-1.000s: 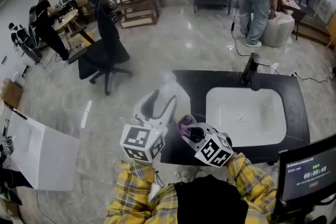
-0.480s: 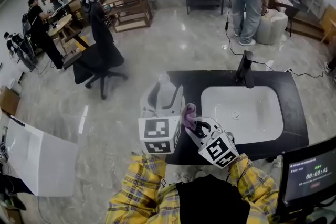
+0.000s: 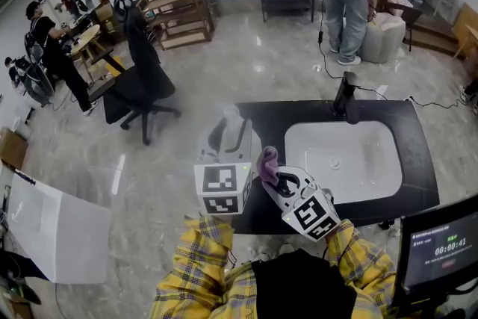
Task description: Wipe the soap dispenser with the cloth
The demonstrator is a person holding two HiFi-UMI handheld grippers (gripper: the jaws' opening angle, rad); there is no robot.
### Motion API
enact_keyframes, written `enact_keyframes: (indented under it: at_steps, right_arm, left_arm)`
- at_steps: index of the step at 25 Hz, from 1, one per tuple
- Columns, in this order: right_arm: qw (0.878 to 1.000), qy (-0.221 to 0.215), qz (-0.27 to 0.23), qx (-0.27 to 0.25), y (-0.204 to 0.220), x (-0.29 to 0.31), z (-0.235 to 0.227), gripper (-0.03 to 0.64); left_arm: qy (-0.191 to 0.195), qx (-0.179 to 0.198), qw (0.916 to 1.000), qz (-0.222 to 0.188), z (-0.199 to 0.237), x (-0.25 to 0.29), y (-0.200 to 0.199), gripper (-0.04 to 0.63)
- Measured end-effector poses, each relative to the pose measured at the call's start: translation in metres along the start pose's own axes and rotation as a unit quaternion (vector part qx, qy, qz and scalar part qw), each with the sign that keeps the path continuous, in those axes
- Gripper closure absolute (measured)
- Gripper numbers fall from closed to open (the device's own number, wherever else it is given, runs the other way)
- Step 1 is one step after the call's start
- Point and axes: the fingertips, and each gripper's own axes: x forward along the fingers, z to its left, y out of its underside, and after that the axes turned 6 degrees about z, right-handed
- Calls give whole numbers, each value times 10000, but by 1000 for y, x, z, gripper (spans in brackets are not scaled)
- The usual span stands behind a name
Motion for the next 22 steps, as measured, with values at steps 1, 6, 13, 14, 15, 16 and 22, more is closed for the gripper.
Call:
enact_keyframes:
  at_steps: [1, 6, 13, 14, 15, 16, 22]
  right_arm:
    - [10000, -1, -14, -10, -1, -1, 0, 537]
    - [10000, -3, -52, -16, -2, -3, -1, 537]
    - [9999, 52, -101, -35, -3, -7, -4, 535]
    - [9999, 60, -113, -39, -4, -8, -5, 537]
    - [9999, 70, -124, -45, -5, -9, -5, 535]
    - [9999, 79, -132, -51, -6, -10, -6, 537]
    - [9999, 122, -90, -53, -3, -13, -8, 535]
  left_arm:
    - [98, -16, 10000, -9, -1, 1, 0, 431]
    - [557, -39, 9983, -157, -4, 1, 2, 431]
    - [1421, 49, 9893, -321, -12, 3, 4, 431]
    - [1541, 58, 9874, -344, -12, 2, 5, 432]
    - [1663, 65, 9853, -376, -13, 2, 5, 433]
    - [1793, 65, 9829, -418, -13, 1, 5, 433]
    - [2529, -141, 9644, -757, -12, -1, 6, 433]
